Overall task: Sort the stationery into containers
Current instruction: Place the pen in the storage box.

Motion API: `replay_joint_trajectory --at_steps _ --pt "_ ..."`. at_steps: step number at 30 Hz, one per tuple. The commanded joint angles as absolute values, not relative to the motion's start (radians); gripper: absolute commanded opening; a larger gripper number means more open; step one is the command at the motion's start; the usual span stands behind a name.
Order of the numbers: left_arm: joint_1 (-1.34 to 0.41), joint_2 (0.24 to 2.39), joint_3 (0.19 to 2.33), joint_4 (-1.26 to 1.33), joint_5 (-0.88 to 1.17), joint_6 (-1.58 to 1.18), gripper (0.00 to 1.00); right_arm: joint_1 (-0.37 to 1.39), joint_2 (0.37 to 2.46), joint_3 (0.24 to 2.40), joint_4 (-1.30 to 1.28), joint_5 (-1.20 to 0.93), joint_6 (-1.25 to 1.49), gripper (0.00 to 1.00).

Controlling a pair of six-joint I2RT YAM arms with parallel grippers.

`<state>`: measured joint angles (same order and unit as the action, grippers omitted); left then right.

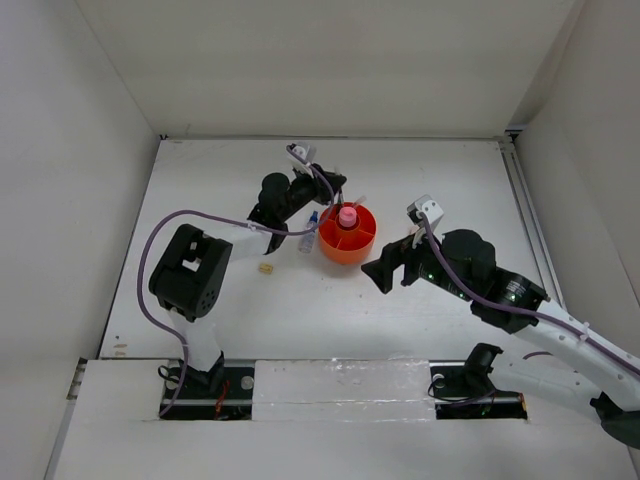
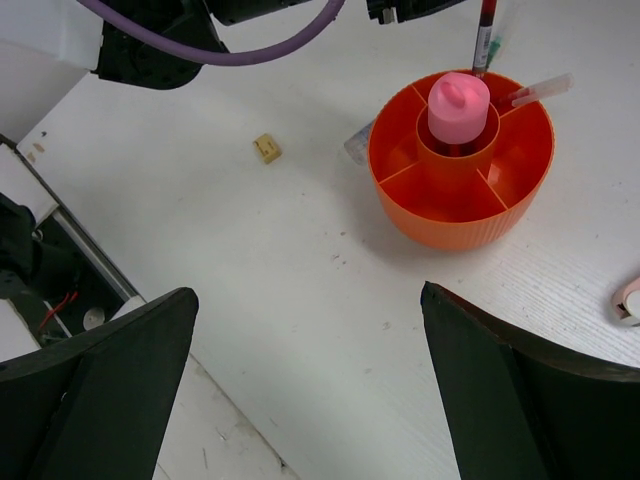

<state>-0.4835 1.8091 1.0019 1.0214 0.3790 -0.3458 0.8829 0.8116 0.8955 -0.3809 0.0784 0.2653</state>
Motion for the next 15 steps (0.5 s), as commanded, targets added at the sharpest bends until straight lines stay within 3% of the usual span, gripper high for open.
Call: replay_joint_trajectory --at_steps 1,10,12,15 --pt "-0.489 1.809 0.977 1.111 0.373 -0.347 0.08 0.877 0.802 0.942 -0.359 0.067 0.258 1.0" --pt "-0.489 1.799 0.959 1.098 0.331 -0.328 0.12 0.877 0.802 0.933 -0.35 0.067 0.258 1.0" --pt "-0.489 1.799 0.959 1.098 0.331 -0.328 0.2 0.877 0.802 0.933 -0.35 0.067 0.258 1.0" --pt "-0.489 1.799 0.937 1.101 0.331 -0.328 0.24 0.877 0.802 0.933 -0.35 0.067 0.258 1.0"
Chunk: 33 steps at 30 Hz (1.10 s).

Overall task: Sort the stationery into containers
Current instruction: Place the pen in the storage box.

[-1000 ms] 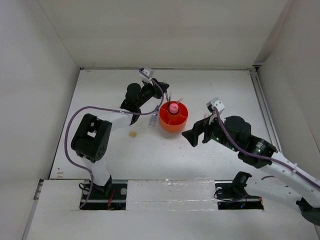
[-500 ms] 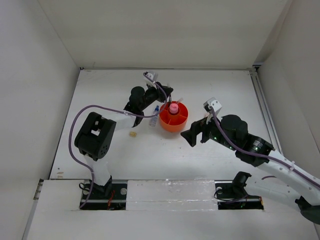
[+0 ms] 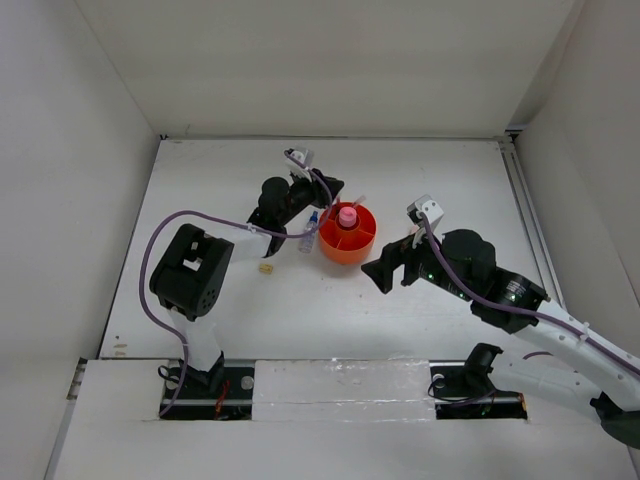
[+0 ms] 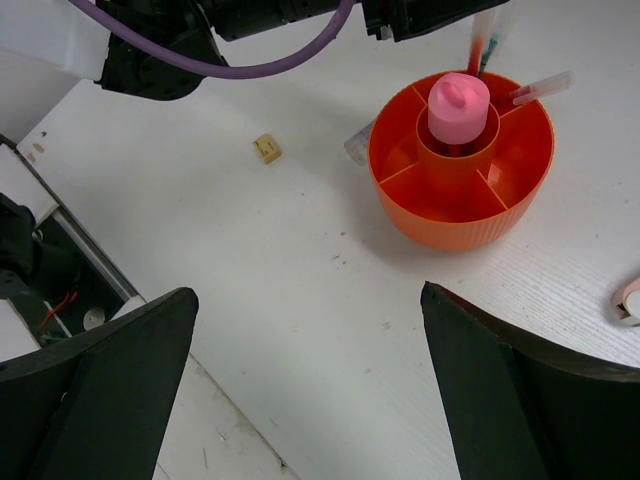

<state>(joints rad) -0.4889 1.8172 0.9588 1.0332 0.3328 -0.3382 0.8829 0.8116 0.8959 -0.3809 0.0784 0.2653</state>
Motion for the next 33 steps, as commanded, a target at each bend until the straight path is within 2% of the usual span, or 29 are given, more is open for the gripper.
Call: replay_joint_trajectory --at_steps 1,9,12,14,16,17,22,25,30,33 --pt "-0.489 1.799 0.937 1.101 0.331 -0.328 0.25 0.877 0.802 0.933 -0.35 0.067 0.258 1.0" --pt "-0.489 1.766 0.905 1.12 0.331 -0.337 0.41 0.877 0.802 0.933 -0.341 0.058 0.258 1.0" --pt "-0.489 1.705 0.879 1.12 0.315 -0.348 0.57 0.877 0.802 0.933 -0.341 0.058 0.258 1.0" --pt "-0.489 1.66 0.859 1.12 0.267 -0.377 0.79 0.877 0.802 0.933 -0.331 0.058 0.258 1.0" --pt "-0.489 1.584 0.838 1.111 0.236 -0.377 0.89 0.877 0.811 0.933 -0.331 0.069 0.258 1.0" --pt "-0.489 1.557 0.828 1.095 0.198 -0.386 1.0 0.877 0.811 0.933 -0.331 0.069 0.258 1.0" --pt "-0.489 1.421 0.847 0.97 0.106 -0.376 1.0 0.877 0.836 0.933 -0.304 0.078 0.258 1.0" --pt "-0.489 1.349 0.894 0.8 -0.053 -0.428 1.0 0.877 0.848 0.923 -0.304 0.113 0.258 1.0" --pt "-0.457 1.275 1.028 0.426 -0.207 -0.537 1.0 0.868 0.894 0.948 -0.314 0.179 0.258 1.0" --pt "-0.457 1.202 1.037 0.312 -0.372 -0.635 1.0 0.859 0.904 0.979 -0.34 0.238 0.278 1.0"
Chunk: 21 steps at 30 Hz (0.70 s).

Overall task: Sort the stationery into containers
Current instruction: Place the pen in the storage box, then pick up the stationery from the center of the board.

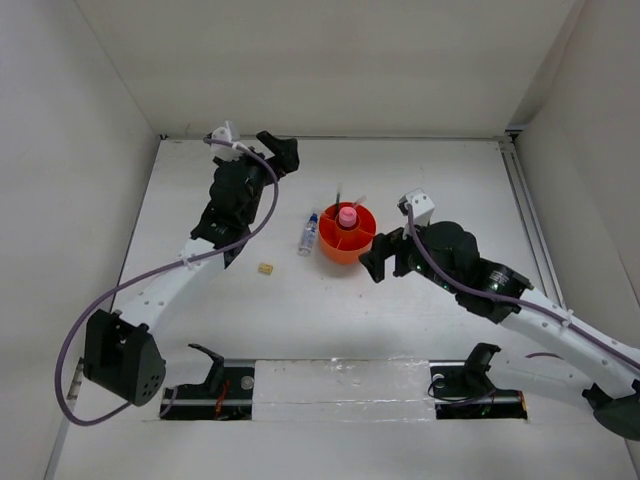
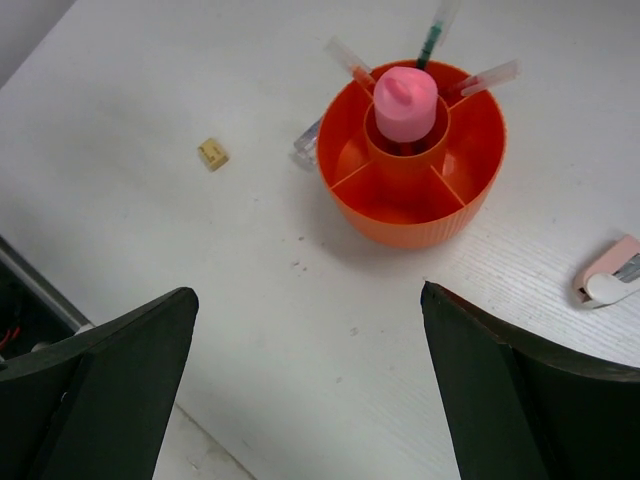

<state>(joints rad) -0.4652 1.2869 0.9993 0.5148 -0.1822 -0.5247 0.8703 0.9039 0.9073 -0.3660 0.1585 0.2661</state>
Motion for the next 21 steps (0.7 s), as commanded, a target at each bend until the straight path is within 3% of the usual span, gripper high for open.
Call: replay_joint_trajectory --at_steps 1,10,14,21 --pt "-0.448 1.175 1.025 0.264 -0.415 -0.672 1.0 0.859 0.904 0.979 -0.341 0.247 0.278 1.0" --pt "-0.439 0.873 0.822 0.169 -0.549 -0.779 1.0 0.746 0.923 1.08 -0.506 0.4 0.347 1.0" --pt "-0.439 0.763 0.766 0.063 -0.601 -0.859 1.0 0.661 0.913 1.08 -0.517 0.364 0.359 1.0" --pt "-0.448 0.816 0.776 0.002 -0.479 -0.808 1.0 0.548 0.948 1.08 -0.574 0.311 0.371 1.0"
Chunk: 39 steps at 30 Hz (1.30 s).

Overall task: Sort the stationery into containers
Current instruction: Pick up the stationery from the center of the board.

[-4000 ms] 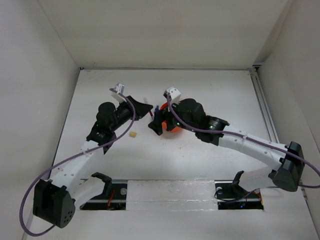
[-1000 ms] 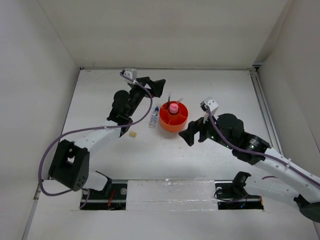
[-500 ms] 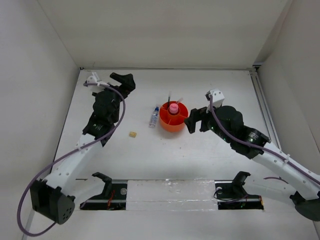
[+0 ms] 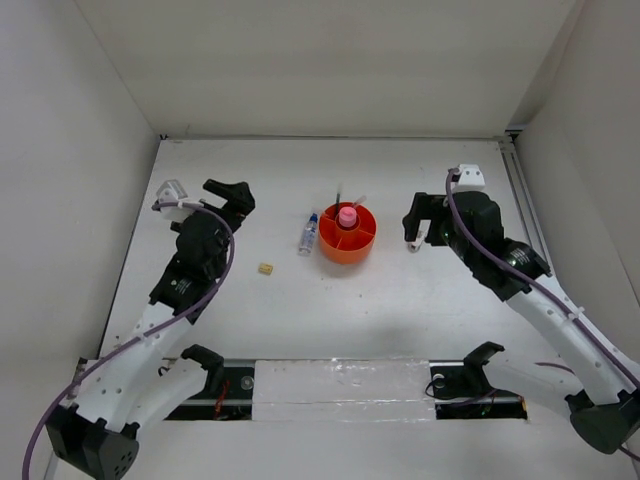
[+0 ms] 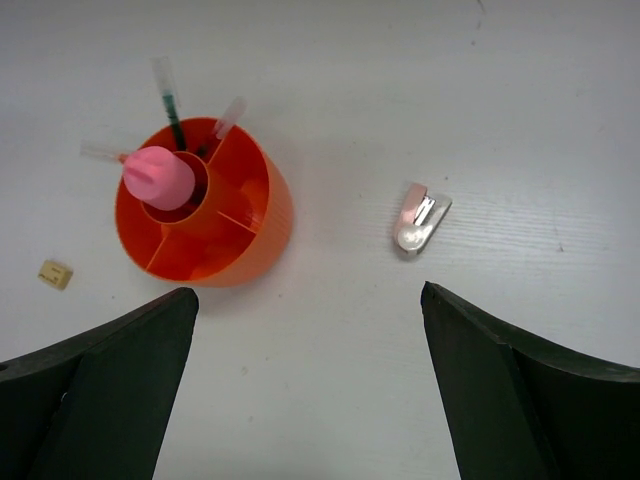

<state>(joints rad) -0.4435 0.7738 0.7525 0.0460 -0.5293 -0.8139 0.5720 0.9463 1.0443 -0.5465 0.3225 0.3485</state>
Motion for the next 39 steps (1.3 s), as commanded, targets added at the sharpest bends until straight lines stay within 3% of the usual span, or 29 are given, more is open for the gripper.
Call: replay_joint_trajectory --at_steps 1,6,11,21,26,30,39 --pt "-0.457 0.834 0.787 -0.029 -0.469 -0.808 1.0 0.539 0.959 1.08 -0.574 0.325 0.391 1.0" --pt "-0.486 1.01 0.834 0.017 -0.298 -0.665 1.0 0.483 0.959 1.077 -0.579 0.339 0.425 1.0" --pt "-0.486 1.284 0.959 -0.04 -0.256 -0.612 0.98 0.465 0.939 1.055 -0.546 0.279 0.425 1.0" --pt "-0.468 1.348 0.884 0.021 -0.164 -0.52 0.96 0.465 0.904 1.025 -0.502 0.14 0.396 1.0" --pt "-0.48 1.387 0.847 0.098 -0.048 -0.447 0.83 0.465 0.904 1.005 -0.463 0.043 0.377 1.0" --pt "-0.48 1.446 0.847 0.084 -0.038 -0.416 0.67 0.465 0.893 0.996 -0.451 -0.002 0.368 1.0" --pt "-0.48 1.518 0.836 0.121 0.029 -0.36 0.7 0.465 0.85 0.977 -0.451 -0.044 0.347 1.0"
